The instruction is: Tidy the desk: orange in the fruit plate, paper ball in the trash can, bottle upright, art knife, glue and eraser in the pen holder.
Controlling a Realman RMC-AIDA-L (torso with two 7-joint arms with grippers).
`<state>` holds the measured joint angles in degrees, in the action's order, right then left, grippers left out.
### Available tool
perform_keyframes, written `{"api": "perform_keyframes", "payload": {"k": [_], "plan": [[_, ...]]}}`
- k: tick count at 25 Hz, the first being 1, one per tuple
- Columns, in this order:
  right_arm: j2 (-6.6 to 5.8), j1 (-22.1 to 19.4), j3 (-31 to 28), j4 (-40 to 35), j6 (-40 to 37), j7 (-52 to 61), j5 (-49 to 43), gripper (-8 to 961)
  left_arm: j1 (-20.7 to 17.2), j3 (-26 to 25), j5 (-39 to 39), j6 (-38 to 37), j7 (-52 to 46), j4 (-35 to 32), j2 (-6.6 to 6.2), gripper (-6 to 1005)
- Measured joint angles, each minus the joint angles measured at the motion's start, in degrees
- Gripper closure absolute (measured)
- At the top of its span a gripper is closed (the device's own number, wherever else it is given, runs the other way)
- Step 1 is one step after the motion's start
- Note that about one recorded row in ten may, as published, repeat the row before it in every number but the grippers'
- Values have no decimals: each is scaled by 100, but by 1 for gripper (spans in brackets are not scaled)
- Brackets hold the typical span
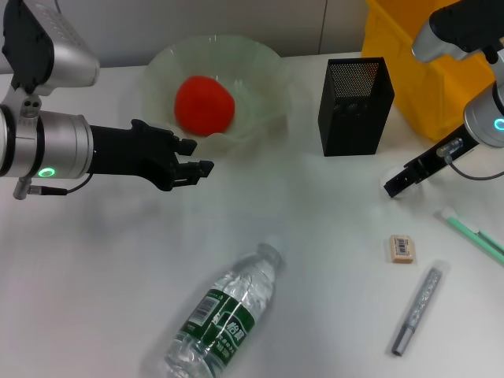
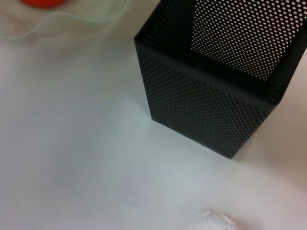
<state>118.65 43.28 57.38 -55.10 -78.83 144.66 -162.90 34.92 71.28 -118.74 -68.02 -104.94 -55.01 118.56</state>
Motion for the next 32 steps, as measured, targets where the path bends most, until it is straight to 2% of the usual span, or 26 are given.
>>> {"api": "perform_keyframes", "payload": {"k": [12,17,23,28,29,32], "plan": [[5,-29,2,0,20,-58,-5,353,-21,0,0,-6,0,-1,0,520],[9,-63,2,-6,23,-60,-5,576,-21,-8,0,-197,1,-3,0,516],[18,-112,1,-61,26,-61,-5,656,11,-117,22,-878,52,-89,-19,510],[27,-197,1,-333,-40,-79,31,690,-160,-276,585,-1495,307,-277,-19,505],[27,-197,1,-333,-40,-79,31,692,-353,-295,992,-1666,532,-428,-28,504],[33,-250,1,-538,-183,-79,62,699,-552,-299,1289,-1826,702,-602,-31,501]]}}
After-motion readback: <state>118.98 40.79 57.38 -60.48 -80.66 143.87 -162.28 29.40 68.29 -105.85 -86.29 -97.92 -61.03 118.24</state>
